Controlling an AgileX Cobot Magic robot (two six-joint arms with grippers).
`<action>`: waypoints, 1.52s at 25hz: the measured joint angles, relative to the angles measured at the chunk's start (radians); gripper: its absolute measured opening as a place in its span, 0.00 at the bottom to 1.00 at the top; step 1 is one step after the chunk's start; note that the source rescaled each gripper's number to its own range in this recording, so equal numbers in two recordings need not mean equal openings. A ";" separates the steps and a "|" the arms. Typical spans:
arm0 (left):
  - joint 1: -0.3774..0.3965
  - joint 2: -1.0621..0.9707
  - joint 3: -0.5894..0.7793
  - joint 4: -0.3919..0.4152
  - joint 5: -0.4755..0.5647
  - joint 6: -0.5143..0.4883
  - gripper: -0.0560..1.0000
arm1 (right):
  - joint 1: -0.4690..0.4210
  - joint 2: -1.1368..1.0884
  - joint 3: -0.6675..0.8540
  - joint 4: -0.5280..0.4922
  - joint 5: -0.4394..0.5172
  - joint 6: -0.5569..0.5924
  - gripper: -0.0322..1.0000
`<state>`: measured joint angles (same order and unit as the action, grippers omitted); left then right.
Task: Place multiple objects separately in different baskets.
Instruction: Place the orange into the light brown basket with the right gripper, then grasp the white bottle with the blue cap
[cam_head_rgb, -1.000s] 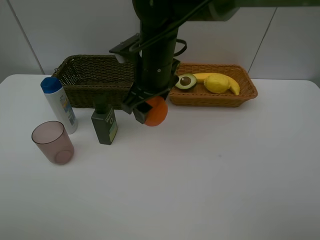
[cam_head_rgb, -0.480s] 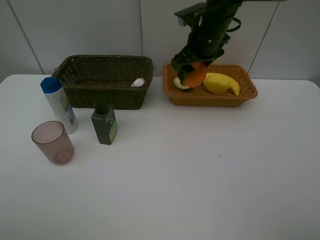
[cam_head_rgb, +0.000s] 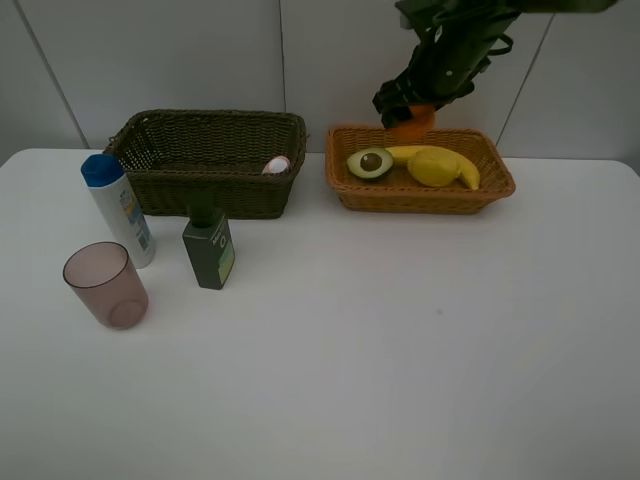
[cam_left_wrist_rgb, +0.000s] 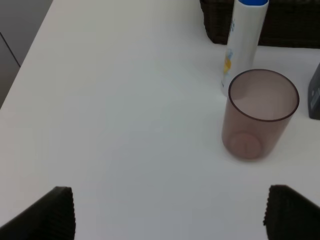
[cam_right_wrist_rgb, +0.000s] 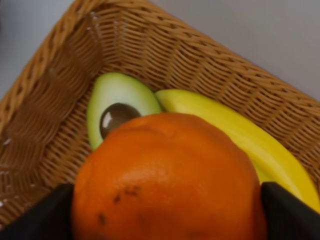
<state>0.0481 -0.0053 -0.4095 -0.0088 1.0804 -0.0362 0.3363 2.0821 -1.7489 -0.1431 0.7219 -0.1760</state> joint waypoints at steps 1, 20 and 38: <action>0.000 0.000 0.000 0.000 0.000 0.000 1.00 | -0.002 0.010 0.000 -0.006 -0.008 0.000 0.63; 0.000 0.000 0.000 0.000 0.000 0.000 1.00 | -0.005 0.085 0.000 -0.083 -0.063 0.088 0.63; 0.000 0.000 0.000 0.000 0.000 0.000 1.00 | -0.005 0.085 0.000 -0.072 -0.062 0.101 1.00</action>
<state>0.0481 -0.0053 -0.4095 -0.0088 1.0804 -0.0362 0.3316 2.1675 -1.7489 -0.2152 0.6599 -0.0747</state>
